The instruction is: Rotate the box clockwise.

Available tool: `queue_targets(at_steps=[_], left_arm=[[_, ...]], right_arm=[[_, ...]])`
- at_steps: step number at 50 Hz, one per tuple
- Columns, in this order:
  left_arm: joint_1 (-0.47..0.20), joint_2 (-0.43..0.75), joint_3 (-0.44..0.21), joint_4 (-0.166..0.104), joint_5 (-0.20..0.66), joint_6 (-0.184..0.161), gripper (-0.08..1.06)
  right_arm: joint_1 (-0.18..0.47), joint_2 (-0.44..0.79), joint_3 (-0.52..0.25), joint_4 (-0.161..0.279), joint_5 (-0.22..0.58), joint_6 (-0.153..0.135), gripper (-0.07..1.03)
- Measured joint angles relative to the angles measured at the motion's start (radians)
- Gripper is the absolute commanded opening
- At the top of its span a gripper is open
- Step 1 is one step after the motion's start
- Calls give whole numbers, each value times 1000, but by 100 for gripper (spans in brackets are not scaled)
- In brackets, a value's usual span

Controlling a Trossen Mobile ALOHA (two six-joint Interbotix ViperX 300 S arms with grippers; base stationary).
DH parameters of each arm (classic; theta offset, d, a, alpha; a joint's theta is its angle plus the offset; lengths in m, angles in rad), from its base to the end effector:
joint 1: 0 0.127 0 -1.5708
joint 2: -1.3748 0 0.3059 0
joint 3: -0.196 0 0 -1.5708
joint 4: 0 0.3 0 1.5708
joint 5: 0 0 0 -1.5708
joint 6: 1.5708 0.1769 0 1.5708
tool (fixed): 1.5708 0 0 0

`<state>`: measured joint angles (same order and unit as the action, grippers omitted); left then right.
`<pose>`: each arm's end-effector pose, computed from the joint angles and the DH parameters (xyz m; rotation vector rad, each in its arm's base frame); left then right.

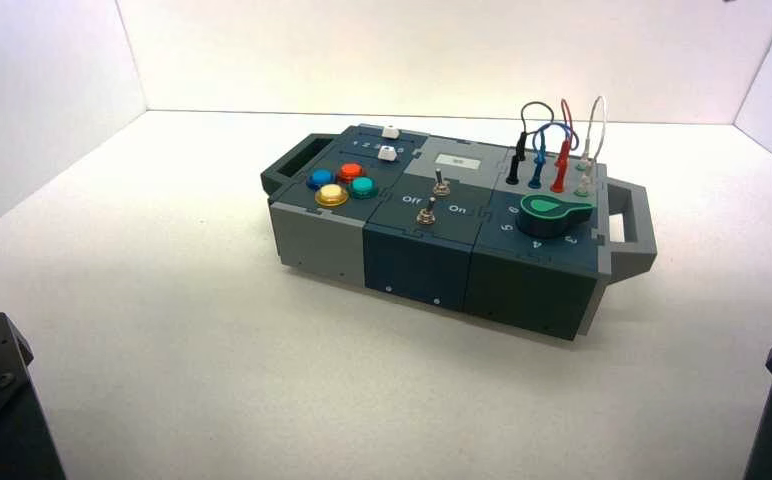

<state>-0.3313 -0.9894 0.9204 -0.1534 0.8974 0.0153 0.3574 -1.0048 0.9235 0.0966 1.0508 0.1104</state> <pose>0.1830 -0.0853 0.2335 0.0126 0.8409 -0.3913 0.1613 0.0760 0.2174 0.0108 0.9940 0.3280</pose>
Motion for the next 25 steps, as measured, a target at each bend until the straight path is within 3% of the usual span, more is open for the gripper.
queue_targets(at_steps=[25], left_arm=[[0,60,-32,-2,18,32,-3]], right_arm=[[-2,84,-18,8,-8,14,-2]])
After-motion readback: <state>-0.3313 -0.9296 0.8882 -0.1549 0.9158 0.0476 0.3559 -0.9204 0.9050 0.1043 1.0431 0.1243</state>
